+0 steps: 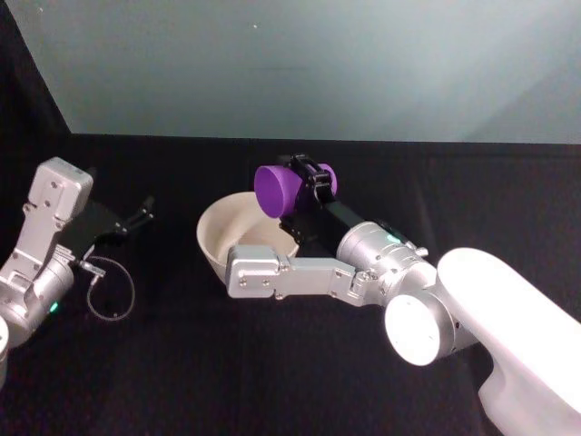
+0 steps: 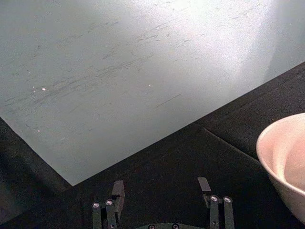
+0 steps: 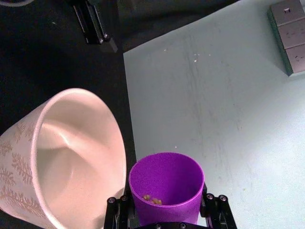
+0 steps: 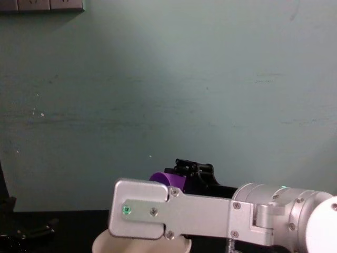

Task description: Pick up the cup and pour the mung beans from the cup into the bowl.

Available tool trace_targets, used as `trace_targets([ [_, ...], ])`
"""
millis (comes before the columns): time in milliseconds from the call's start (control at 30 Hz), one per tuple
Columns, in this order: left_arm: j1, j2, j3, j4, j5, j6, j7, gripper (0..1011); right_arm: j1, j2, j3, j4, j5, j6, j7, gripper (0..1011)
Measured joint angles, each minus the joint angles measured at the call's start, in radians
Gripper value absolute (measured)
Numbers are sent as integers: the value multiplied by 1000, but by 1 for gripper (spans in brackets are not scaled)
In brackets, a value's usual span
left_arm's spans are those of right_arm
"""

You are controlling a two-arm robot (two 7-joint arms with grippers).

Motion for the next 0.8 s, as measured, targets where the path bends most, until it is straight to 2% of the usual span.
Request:
trace_targets([
  [800,0,0,0,0,0,0,0,1000,14,26,-63,-25,-154,28,30,735],
])
